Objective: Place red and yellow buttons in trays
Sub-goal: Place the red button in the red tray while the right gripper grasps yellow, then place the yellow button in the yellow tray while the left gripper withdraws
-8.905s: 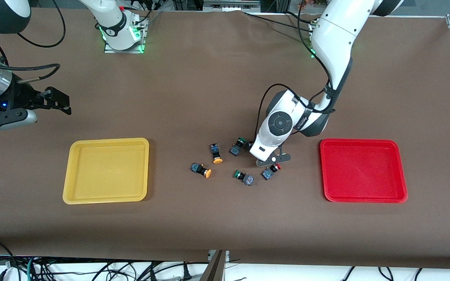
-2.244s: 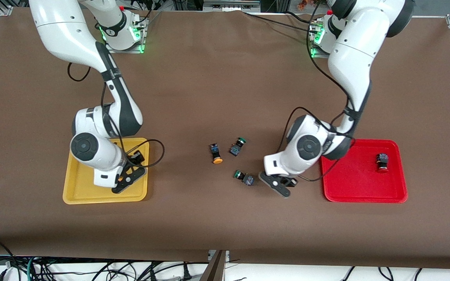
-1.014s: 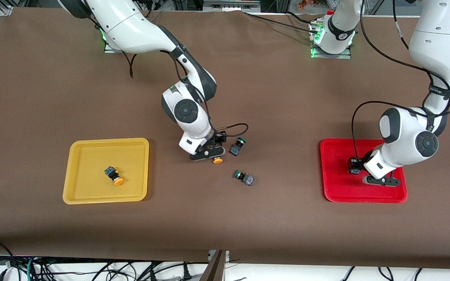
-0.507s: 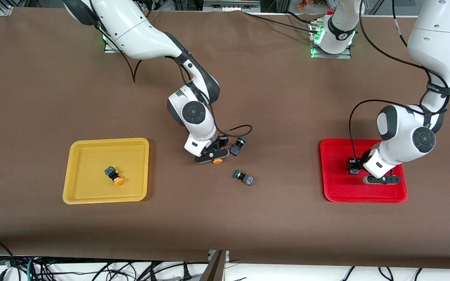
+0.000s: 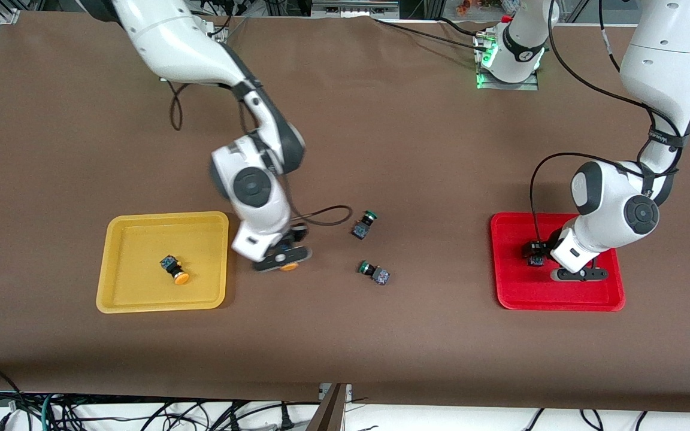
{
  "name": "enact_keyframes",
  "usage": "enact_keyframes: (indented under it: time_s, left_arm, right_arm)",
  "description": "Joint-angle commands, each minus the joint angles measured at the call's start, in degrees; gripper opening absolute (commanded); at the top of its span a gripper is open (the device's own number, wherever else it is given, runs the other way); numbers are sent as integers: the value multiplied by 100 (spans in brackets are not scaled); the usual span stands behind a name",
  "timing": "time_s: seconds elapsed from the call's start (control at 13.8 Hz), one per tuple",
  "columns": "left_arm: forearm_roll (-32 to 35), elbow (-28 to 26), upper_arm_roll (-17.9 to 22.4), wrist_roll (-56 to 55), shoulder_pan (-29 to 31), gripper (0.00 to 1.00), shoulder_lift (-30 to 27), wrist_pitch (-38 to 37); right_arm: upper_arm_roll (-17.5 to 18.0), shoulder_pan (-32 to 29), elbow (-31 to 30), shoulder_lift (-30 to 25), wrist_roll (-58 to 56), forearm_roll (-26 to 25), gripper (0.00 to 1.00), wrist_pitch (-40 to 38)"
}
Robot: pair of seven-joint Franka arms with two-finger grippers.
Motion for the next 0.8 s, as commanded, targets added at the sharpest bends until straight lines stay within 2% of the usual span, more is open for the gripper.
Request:
enact_keyframes:
  time_s: [0.0,0.14,0.29,0.36,0.58,0.65,0.72]
  left_arm:
    - [-33,394,25,9,-76,100,-65,-333]
    - [-33,903,25,-9,-172,100,-56,-1053]
    - [-24,1273,16,-18,-181,100,-73,-1573]
    - [-24,1458,16,0,-190,100,-100,-1810]
    - [-15,2624,16,-18,-321,100,-108,-3249]
    - [-15,2829,42,-18,-339,100,-256,-3602]
    - [-33,2839,120,-18,-409,100,-554,-3779]
  right_arm:
    - [-595,-90,-620,-438,-831,-37,0,-286]
    - [-816,-160,-972,-466,-832,7,0,-138]
    - [-808,-396,-1359,-465,-884,51,0,231]
    - [-808,-424,-1526,-465,-919,59,5,415]
    - [-808,-424,-1783,-483,-919,60,10,672]
    - [-808,-433,-1739,-457,-911,94,17,681]
    - [-808,-450,-1704,-448,-911,251,38,681]
